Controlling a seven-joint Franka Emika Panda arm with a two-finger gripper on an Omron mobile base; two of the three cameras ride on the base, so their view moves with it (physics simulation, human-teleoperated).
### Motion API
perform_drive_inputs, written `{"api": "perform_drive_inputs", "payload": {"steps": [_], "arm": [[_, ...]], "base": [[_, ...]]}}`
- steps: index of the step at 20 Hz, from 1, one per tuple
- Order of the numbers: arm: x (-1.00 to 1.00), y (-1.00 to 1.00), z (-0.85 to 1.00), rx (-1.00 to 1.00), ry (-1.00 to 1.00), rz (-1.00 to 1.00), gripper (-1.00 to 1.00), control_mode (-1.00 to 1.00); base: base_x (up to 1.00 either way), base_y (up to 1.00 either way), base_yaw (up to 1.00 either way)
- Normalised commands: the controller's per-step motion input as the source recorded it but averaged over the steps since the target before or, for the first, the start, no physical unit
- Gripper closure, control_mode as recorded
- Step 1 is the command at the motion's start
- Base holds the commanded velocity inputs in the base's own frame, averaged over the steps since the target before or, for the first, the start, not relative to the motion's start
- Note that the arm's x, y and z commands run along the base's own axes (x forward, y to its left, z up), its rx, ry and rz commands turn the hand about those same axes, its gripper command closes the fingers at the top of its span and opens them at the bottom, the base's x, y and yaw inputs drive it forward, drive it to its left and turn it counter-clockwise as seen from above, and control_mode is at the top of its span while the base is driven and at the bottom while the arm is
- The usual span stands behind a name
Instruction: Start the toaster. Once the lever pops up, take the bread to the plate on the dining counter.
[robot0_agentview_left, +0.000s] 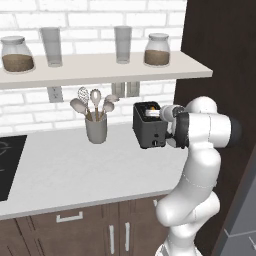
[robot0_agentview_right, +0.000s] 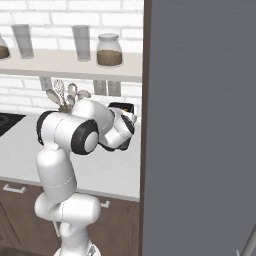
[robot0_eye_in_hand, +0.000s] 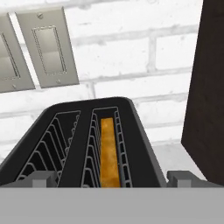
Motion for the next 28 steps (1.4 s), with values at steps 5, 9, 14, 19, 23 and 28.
{"api": "perform_drive_inputs", "payload": {"steps": [5, 9, 14, 19, 23, 28], "arm": [[0.0, 0.0, 0.0, 0.0, 0.0, 0.0, -1.0, -1.0], [0.0, 0.0, 0.0, 0.0, 0.0, 0.0, -1.0, -1.0], [0.0, 0.0, 0.0, 0.0, 0.0, 0.0, -1.0, -1.0], [-0.18, 0.0, 0.0, 0.0, 0.0, 0.0, -1.0, -1.0], [-0.22, 0.0, 0.0, 0.0, -0.03, 0.0, -1.0, -1.0], [0.0, 0.02, 0.0, -0.01, 0.0, 0.0, -1.0, -1.0]], "base": [[0.0, 0.0, 0.0], [0.0, 0.0, 0.0], [0.0, 0.0, 0.0], [0.0, 0.0, 0.0], [0.0, 0.0, 0.0], [0.0, 0.0, 0.0]]}}
